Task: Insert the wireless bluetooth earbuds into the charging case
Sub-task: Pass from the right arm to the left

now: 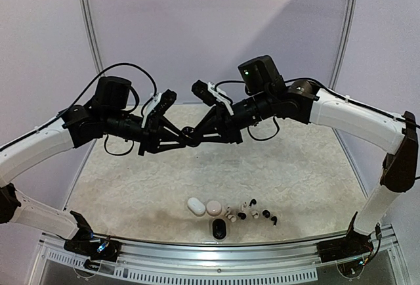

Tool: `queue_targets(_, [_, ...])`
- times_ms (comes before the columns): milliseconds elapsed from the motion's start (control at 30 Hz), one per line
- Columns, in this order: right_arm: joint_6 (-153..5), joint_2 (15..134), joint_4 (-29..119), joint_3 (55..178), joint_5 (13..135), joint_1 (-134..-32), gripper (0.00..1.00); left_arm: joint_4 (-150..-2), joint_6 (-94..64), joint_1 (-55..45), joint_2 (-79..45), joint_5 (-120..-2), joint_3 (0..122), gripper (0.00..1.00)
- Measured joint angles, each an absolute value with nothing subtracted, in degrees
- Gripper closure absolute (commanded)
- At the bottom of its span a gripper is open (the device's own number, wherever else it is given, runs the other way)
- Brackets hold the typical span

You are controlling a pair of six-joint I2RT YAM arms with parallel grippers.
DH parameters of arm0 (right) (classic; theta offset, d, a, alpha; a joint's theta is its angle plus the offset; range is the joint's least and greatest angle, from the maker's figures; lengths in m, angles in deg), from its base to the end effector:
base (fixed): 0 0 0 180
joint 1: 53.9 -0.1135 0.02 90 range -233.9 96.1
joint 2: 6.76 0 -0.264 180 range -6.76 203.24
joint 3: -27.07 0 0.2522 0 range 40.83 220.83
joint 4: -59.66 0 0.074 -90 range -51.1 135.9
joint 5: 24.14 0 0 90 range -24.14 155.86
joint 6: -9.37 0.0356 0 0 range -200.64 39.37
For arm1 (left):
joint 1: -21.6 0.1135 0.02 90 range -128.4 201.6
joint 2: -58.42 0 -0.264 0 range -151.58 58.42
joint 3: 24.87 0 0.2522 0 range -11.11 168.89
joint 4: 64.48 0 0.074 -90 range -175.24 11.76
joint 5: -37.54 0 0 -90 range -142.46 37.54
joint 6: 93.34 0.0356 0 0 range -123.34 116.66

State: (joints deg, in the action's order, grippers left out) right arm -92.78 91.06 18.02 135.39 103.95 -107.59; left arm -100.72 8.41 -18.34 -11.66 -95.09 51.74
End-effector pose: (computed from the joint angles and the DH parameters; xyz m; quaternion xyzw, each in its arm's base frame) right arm 0.2140 0.3283 0.3682 -0.5820 0.6040 0.4304 0.3335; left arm 0.1897 -0.1903 0.3407 0.5155 0.6454 -0.4188 0.3772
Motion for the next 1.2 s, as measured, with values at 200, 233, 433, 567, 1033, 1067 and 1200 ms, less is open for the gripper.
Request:
queue_targets(200, [-92.78,91.06,17.85,135.61,103.86,-107.59,0.62,-100.3,7.8,-18.41,-11.62,-95.11,51.74,1.0])
queue_targets(233, [-92.54,91.06,17.98,135.61,103.64,-107.59,0.6,-100.28,7.77,-18.43,-11.6,-95.04,51.74,1.0])
queue_targets(433, [-90.59,91.06,19.79,135.59,99.77,-107.85,0.59,-100.33,10.05,-18.8,-10.68,-92.36,51.74,1.0])
queue_targets(567, [-89.39,91.06,20.32,135.59,98.02,-108.2,0.61,-100.7,12.56,-19.09,-9.91,-90.02,51.74,1.0])
queue_targets(1033, [-85.3,91.12,20.97,135.57,96.65,-107.11,0.65,-102.75,16.69,-22.65,-6.72,-86.0,49.01,1.0])
queue_targets(1067, [-85.15,91.12,21.1,135.57,96.62,-107.11,0.65,-102.49,16.32,-22.65,-6.7,-85.93,48.92,1.0])
queue_targets(1200, [-84.76,91.12,21.19,135.57,96.58,-107.09,0.64,-100.89,13.61,-22.65,-6.33,-85.78,47.85,1.0])
